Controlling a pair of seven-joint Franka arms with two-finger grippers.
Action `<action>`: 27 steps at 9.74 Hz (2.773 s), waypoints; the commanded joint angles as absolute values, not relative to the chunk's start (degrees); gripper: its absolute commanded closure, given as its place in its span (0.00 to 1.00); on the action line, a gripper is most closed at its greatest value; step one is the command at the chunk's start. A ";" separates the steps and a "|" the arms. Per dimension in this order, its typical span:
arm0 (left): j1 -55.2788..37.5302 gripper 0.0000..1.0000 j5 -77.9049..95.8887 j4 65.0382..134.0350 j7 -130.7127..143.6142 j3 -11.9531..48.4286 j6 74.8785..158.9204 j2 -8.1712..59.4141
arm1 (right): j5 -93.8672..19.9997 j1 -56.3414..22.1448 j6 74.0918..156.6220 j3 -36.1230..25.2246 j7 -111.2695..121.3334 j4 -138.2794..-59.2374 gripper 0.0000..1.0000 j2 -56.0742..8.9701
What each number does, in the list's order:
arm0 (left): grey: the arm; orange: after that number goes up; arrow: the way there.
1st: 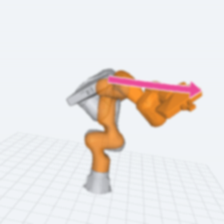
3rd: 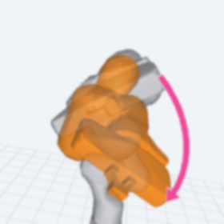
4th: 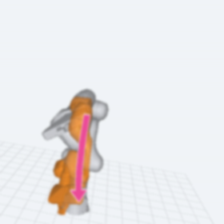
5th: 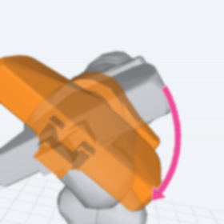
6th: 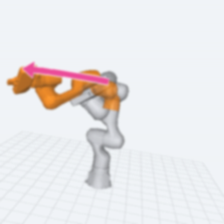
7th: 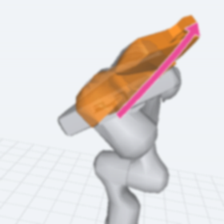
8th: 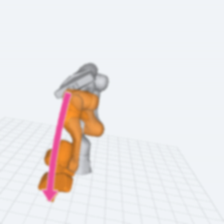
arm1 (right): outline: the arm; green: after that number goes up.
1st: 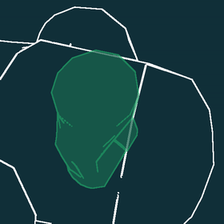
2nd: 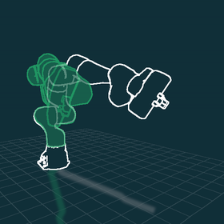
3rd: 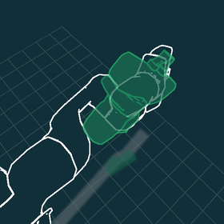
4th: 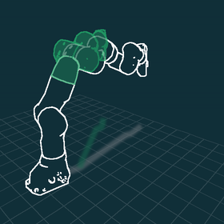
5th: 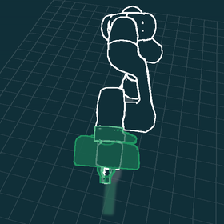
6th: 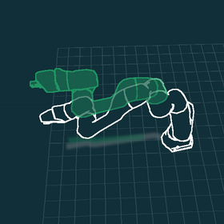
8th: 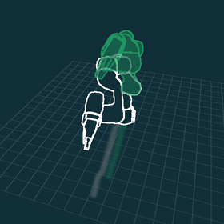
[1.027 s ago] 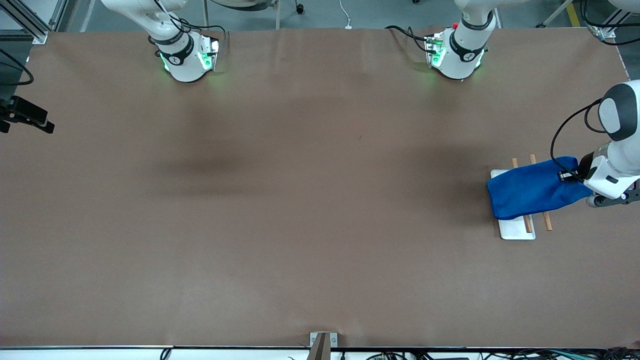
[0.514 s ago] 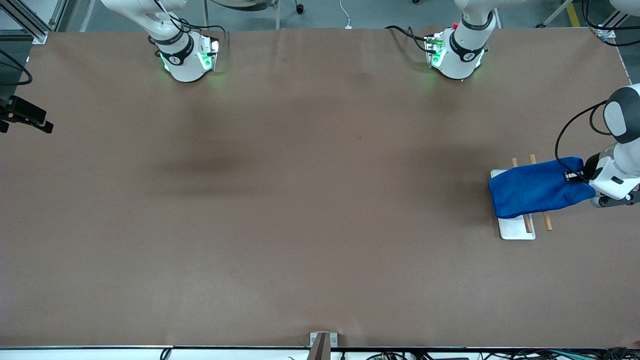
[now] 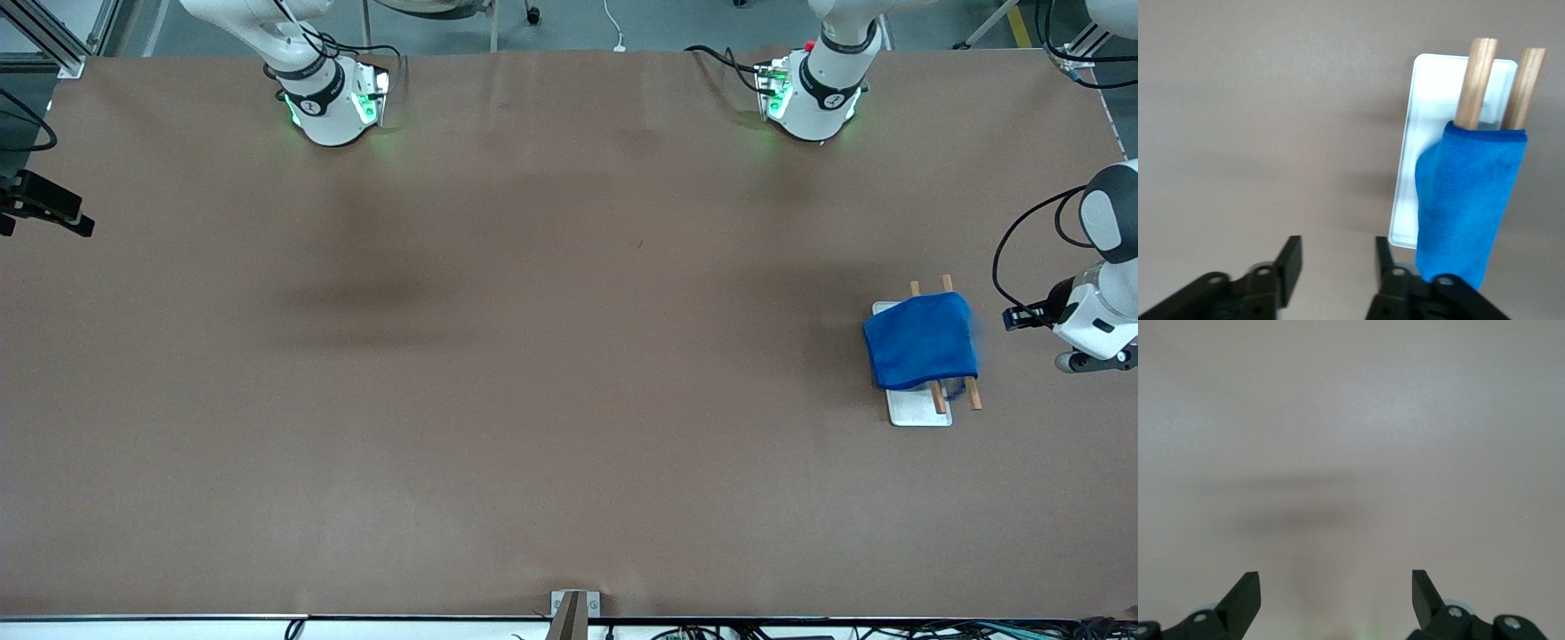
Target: Right arm passes towel to left arm to hang
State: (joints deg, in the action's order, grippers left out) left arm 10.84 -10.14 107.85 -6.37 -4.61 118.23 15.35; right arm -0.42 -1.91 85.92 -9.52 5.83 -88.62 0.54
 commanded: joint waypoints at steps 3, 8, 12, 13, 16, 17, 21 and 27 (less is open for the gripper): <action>10.46 0.00 -11.16 100.85 -8.78 -4.40 113.94 15.82 | -0.17 -1.41 85.96 -9.32 6.42 -89.82 0.00 1.58; 1.95 0.00 -4.50 92.02 -8.09 -4.04 100.57 4.87 | -0.18 -1.32 85.96 -9.32 6.42 -89.82 0.00 1.58; -0.44 0.00 0.70 92.02 2.42 -1.25 88.53 -2.80 | -0.18 -1.32 85.96 -9.32 6.42 -89.91 0.00 1.67; 0.00 0.00 0.70 92.02 6.12 2.08 86.59 -3.86 | -0.18 -1.41 85.96 -9.32 6.42 -89.91 0.00 1.67; 2.72 0.00 1.40 92.54 10.81 9.04 85.69 -5.18 | -0.18 -1.41 85.87 -9.32 6.42 -89.91 0.00 1.67; 2.72 0.00 1.49 92.90 10.90 9.40 85.61 -5.45 | -0.18 -1.41 85.87 -9.32 6.42 -89.91 0.00 1.67; 2.55 0.00 1.06 92.64 9.50 9.40 85.25 -5.28 | -0.18 -1.41 85.87 -9.32 6.33 -89.91 0.00 1.58; 2.29 0.00 0.70 92.37 4.22 9.40 85.25 -4.40 | -0.18 -1.41 85.87 -9.32 6.33 -89.91 0.00 1.58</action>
